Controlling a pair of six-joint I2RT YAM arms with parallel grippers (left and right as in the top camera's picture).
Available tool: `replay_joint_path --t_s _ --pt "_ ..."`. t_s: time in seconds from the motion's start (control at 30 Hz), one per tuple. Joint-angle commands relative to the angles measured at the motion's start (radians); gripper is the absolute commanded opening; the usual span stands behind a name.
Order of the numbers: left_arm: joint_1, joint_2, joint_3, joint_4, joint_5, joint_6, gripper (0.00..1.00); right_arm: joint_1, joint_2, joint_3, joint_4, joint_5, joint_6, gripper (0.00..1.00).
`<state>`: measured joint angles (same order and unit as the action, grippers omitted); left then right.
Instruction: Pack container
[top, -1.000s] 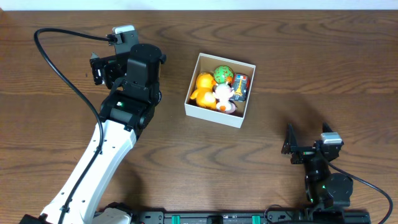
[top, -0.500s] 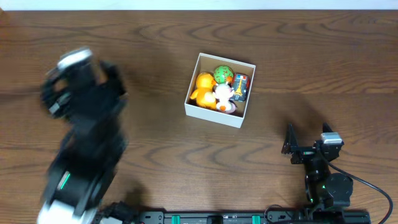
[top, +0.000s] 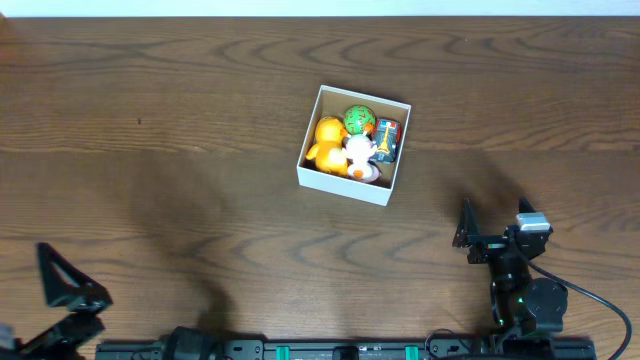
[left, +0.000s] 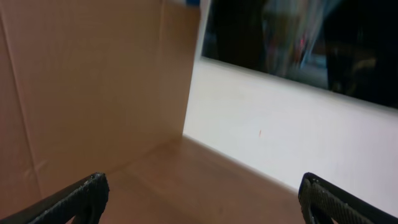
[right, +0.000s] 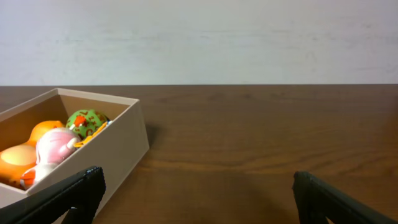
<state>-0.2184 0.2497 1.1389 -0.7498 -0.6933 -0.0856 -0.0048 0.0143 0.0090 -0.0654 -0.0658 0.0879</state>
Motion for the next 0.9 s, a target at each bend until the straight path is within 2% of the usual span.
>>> replay_joint_path --t_s 0.0,0.2,0.43,0.67,0.87 --pt "0.033 -0.031 -0.044 -0.060 0.134 -0.006 0.98 -0.007 -0.009 -0.004 -0.002 0.010 0.012 0.99" --pt "0.087 -0.109 -0.224 -0.061 0.344 -0.022 0.98 -0.007 -0.009 -0.004 -0.002 0.010 0.012 0.99" --pt "0.124 -0.197 -0.519 0.113 0.346 -0.159 0.98 -0.007 -0.009 -0.004 -0.002 0.010 0.012 0.99" --pt "0.162 -0.217 -0.758 0.276 0.395 -0.160 0.98 -0.007 -0.009 -0.004 -0.002 0.010 0.012 0.99" --pt "0.188 -0.217 -0.851 0.324 0.459 -0.159 0.98 -0.007 -0.009 -0.004 -0.002 0.010 0.012 0.99"
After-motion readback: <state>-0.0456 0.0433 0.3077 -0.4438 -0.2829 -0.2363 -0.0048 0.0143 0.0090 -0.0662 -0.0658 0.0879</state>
